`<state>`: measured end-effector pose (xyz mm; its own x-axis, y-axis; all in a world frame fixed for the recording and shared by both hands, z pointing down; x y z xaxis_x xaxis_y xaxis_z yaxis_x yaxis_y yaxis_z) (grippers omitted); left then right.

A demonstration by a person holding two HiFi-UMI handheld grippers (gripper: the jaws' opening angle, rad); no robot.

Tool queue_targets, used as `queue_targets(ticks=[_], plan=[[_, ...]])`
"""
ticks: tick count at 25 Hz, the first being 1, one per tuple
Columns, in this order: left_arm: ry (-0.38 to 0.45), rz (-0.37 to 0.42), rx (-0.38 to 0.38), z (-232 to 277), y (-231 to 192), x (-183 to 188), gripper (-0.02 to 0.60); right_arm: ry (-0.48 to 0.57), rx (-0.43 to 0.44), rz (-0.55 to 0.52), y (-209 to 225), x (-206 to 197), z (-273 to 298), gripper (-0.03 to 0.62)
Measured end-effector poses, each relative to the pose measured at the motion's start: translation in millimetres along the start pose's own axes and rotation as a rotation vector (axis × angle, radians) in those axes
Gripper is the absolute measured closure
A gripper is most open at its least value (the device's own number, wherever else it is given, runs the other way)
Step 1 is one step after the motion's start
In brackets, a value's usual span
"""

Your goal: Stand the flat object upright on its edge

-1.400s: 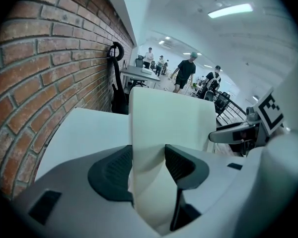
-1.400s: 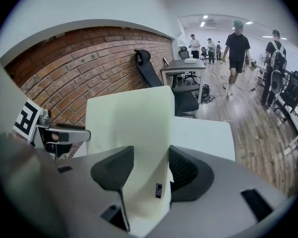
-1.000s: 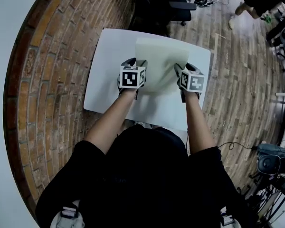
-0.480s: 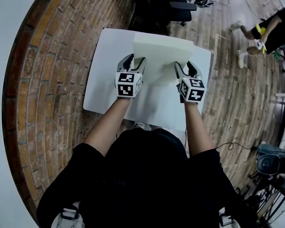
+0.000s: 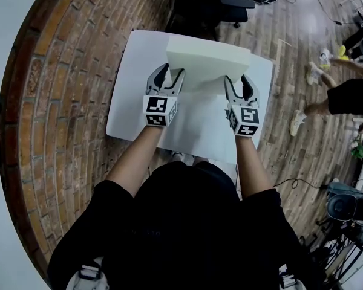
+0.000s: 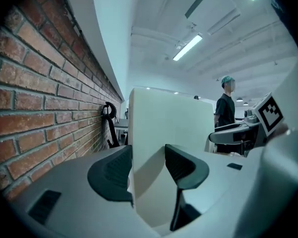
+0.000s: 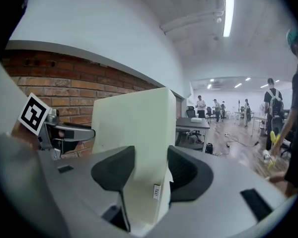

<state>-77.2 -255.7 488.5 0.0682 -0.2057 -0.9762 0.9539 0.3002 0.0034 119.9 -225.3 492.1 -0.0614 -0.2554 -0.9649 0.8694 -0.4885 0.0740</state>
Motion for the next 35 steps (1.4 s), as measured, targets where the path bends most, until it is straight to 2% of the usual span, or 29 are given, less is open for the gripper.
queue_targets(ticks=[11, 19, 30, 35], plan=[[0.123, 0.048, -0.008, 2, -3, -11, 0.365, 0.027, -0.045, -0.131, -6, -19, 0, 0.388], [0.171, 0.052, -0.013, 5, 0, -24, 0.370, 0.020, -0.091, -0.215, -6, -28, -1, 0.391], [0.146, 0.063, -0.052, 5, 6, -48, 0.370, 0.002, -0.103, -0.188, -9, -57, -7, 0.405], [0.121, 0.078, -0.071, -2, 6, -51, 0.370, 0.002, -0.071, -0.142, -13, -57, -9, 0.372]])
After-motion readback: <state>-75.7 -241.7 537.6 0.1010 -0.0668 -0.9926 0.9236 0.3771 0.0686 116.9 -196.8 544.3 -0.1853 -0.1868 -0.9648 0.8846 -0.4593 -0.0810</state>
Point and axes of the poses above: the fingertips, and each gripper's own axes: z forward along the fingers, y to its right, x out of its top, the point moved 1 cm from there along -z, backward along the fingers, and after that the axes turned 13 degrees about x, right-handed, at the moved point
